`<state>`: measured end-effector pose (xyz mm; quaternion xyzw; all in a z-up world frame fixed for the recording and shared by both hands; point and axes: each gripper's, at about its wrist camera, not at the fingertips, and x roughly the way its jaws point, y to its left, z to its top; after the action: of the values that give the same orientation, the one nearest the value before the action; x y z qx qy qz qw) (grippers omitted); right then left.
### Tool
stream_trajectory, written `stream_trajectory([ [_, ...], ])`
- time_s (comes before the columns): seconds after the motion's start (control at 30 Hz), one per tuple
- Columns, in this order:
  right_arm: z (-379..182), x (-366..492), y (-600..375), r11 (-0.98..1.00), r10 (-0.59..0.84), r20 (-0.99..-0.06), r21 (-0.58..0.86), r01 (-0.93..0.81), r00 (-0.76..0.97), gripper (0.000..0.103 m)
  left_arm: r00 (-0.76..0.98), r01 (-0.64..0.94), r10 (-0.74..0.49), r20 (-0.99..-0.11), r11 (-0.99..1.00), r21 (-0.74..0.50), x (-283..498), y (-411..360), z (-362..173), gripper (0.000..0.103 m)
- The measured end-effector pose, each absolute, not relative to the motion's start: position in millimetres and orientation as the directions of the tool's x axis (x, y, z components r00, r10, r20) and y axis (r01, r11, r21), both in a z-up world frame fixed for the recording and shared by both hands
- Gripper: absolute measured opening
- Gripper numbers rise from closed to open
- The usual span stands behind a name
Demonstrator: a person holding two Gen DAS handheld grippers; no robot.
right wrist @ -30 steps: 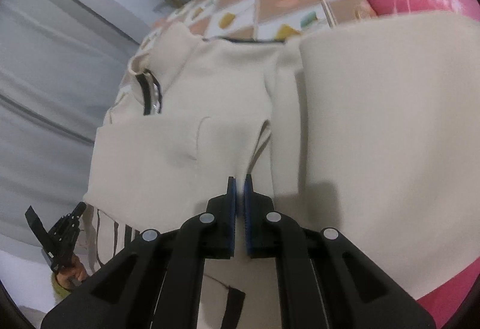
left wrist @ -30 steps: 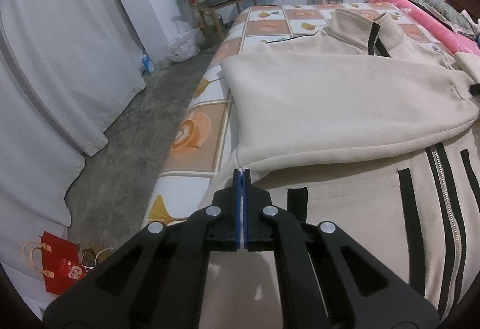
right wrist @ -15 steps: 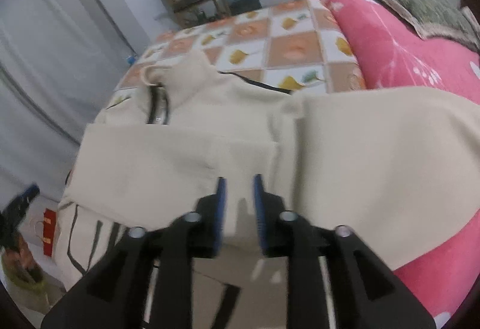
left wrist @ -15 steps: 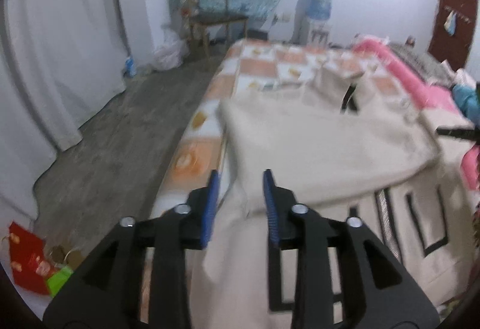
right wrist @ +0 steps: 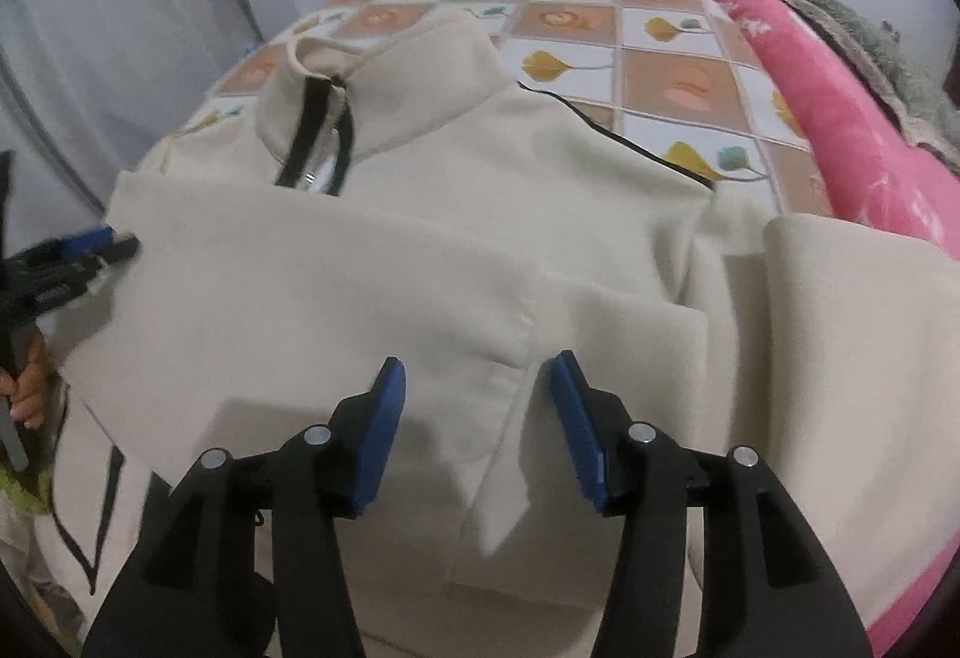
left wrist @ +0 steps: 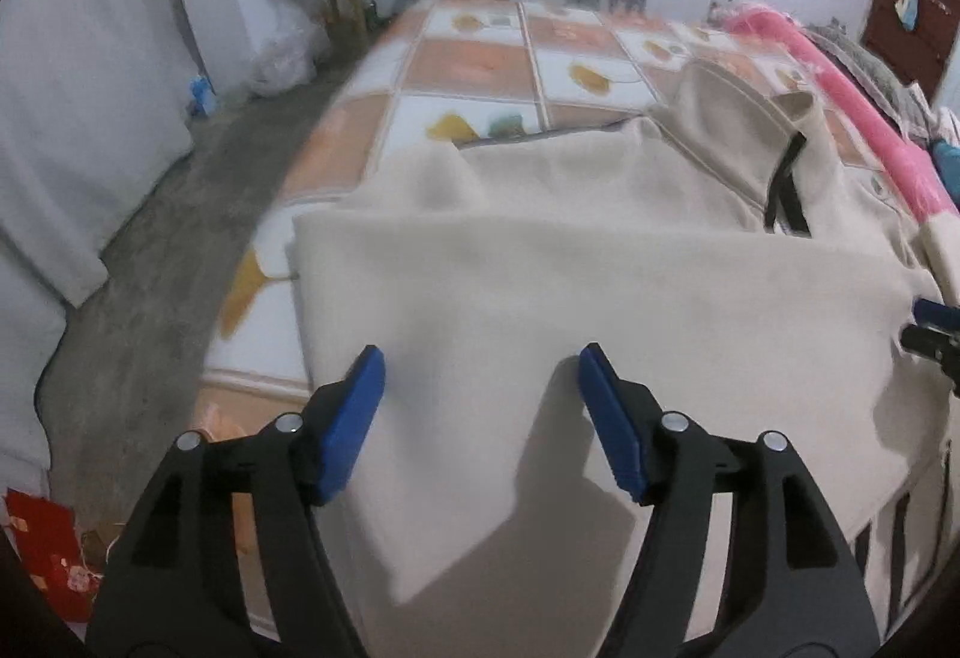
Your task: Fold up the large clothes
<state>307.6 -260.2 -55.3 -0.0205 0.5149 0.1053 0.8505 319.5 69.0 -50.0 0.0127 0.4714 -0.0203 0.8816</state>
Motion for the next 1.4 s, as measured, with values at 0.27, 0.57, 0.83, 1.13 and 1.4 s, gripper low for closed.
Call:
stream_trajectory([
  [0.27,-55.1,277.1,-267.9,0.989,0.102,-0.888,0.043,-0.141,0.448,0.066,0.568,0.085,-0.051,-0.821,0.996,-0.002,282.5,54.4,-27.8,0.067],
  [0.57,-55.9,260.7,-250.6,0.987,0.015,-0.877,-0.062,-0.145,0.480,0.067,0.570,0.173,-0.055,-0.820,0.984,0.054,247.9,-0.1,-22.6,0.076],
  [0.83,-42.7,243.9,-261.1,0.994,0.021,-0.864,-0.038,-0.107,0.503,0.075,0.578,0.178,-0.039,-0.815,0.981,0.079,240.9,-31.2,-26.3,0.079],
  [1.13,-49.0,227.6,-268.6,0.996,-0.003,-0.876,-0.045,-0.075,0.483,0.084,0.552,0.160,-0.009,-0.834,0.982,0.095,248.6,-49.5,-47.8,0.085],
  [1.4,-63.9,222.3,-263.3,0.993,-0.044,-0.878,-0.089,-0.072,0.477,0.091,0.554,0.112,-0.025,-0.832,0.993,0.045,250.0,-40.1,-52.8,0.093],
])
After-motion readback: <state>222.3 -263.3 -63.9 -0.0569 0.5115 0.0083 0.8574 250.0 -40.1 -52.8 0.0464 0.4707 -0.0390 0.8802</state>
